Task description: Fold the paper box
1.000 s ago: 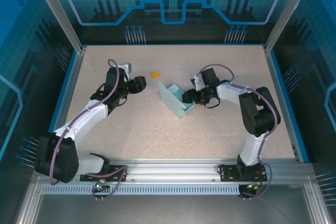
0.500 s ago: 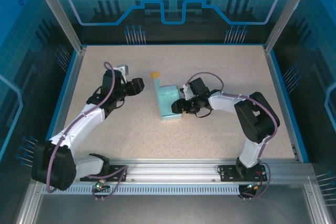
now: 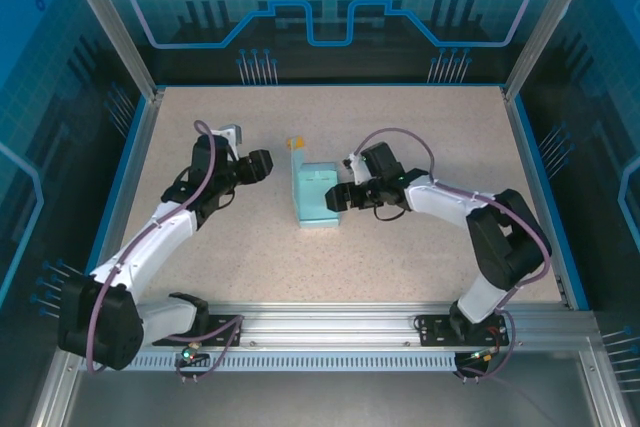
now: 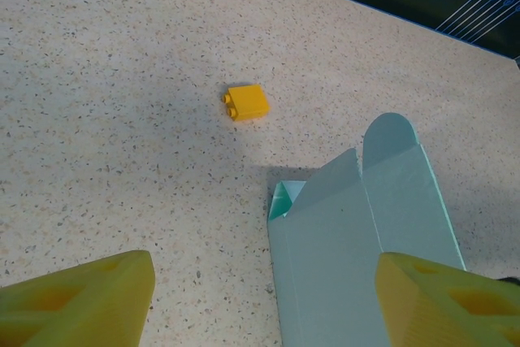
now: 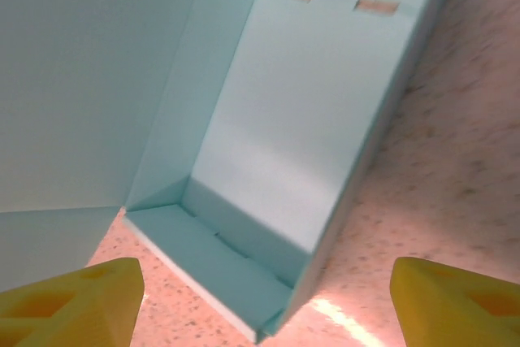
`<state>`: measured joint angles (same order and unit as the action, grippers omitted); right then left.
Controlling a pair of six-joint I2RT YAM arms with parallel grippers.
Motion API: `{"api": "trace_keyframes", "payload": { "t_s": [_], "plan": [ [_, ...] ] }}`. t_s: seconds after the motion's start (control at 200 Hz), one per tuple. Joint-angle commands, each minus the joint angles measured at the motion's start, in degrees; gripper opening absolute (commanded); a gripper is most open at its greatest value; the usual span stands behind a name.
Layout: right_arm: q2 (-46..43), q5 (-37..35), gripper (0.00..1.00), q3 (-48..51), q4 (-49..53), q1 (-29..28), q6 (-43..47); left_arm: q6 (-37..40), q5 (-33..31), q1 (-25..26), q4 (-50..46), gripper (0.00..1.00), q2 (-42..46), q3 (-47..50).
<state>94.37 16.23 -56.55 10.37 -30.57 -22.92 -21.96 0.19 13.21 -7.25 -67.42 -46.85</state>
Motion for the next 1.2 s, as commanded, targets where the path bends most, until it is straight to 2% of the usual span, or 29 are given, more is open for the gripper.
{"api": "trace_keyframes", "payload": {
  "t_s": [0.0,0.055,0.22,0.44,0.575,0.68,0.755,1.016,1.196],
  "plan": [
    [0.46,-4.62,0.81,-4.67,2.99,1.2,9.41,1.56,-0.92,-0.82,-1.17,0.74,2.0,0.57],
    [2.32,-5.0,0.8,-7.41,3.16,1.72,11.18,1.63,-0.87,-0.89,-1.39,0.74,2.19,0.62],
    [10.65,0.37,0.74,-18.09,6.78,5.51,16.44,2.59,-0.64,-1.08,-2.42,0.74,2.9,0.4],
    [23.53,5.65,0.65,-34.37,17.1,7.48,22.3,2.52,0.45,-1.36,-2.86,0.74,2.77,0.92],
    [29.76,8.23,0.65,-41.39,20.67,7.63,22.93,0.93,6.84,-1.26,-6.4,0.74,1.65,-0.87],
    [31.55,8.68,0.65,-42.54,20.58,7.61,22.41,-2.53,13.95,-0.96,-8.34,0.74,0.39,-3.63],
    [31.49,8.84,0.65,-42.26,19.81,7.63,21.9,-4.05,15.57,0.8,-7.59,0.74,0.25,-4.33],
    [31.5,8.72,0.64,-42.1,18.72,7.8,21.07,-0.53,10.59,7.51,-12.56,0.73,-6.85,-12.13],
    [29.88,8.36,0.64,-40.13,17.84,8.16,20.86,4.07,4.13,11.23,-18.89,0.65,-14.07,-19.58]
  ]
}}
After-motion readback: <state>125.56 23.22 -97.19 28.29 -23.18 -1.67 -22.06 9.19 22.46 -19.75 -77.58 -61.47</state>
